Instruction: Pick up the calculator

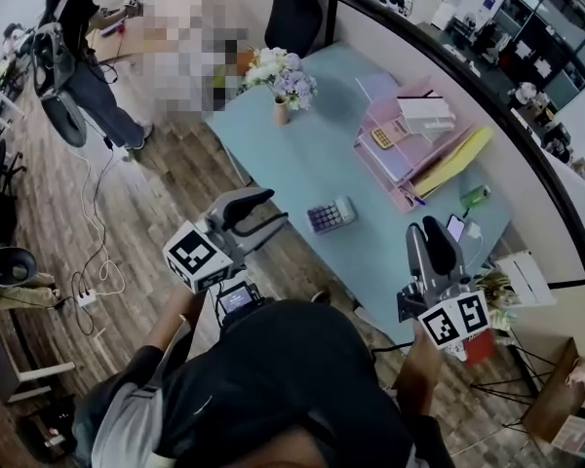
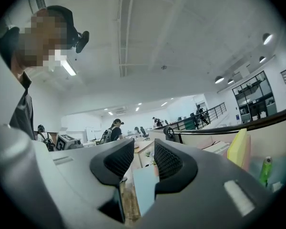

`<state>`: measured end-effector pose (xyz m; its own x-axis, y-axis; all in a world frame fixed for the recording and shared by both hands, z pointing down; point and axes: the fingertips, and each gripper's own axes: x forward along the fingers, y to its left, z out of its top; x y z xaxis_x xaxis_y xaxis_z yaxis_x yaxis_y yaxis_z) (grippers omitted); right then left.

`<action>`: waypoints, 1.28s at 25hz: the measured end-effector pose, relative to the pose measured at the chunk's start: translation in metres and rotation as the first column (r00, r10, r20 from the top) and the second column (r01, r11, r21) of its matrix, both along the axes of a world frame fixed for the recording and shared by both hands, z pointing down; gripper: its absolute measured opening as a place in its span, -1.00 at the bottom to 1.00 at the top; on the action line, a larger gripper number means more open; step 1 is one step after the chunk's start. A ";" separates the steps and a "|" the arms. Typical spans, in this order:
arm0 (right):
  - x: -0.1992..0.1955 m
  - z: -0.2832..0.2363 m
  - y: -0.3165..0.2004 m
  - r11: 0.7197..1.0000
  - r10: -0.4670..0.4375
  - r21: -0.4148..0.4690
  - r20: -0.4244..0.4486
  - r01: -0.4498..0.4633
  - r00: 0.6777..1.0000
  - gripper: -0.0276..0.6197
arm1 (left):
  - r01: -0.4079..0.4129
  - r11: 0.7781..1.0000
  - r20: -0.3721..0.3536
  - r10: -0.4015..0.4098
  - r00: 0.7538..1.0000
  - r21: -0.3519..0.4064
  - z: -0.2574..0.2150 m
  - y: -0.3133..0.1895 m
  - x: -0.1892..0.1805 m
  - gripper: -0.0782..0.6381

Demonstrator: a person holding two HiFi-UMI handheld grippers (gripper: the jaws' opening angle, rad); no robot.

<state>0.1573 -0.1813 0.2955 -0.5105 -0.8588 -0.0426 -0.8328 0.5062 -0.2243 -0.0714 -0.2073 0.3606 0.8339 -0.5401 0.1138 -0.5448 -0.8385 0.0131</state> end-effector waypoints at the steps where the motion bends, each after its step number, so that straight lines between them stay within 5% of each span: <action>1: 0.002 0.001 -0.004 1.000 -0.011 0.000 0.004 0.011 1.000 -0.56 | 0.012 1.000 0.002 -0.012 1.000 -0.005 -0.001 -0.001 0.002 -0.15; 15: 0.047 0.021 -0.032 0.994 -0.104 -0.022 0.046 0.105 0.994 -0.56 | 0.095 0.995 0.044 -0.095 0.995 -0.007 0.012 -0.005 0.046 -0.15; 32: 0.072 0.052 -0.043 0.987 -0.137 -0.076 0.089 0.144 0.987 -0.56 | 0.100 0.994 0.079 -0.096 0.992 -0.050 0.031 -0.002 0.084 -0.15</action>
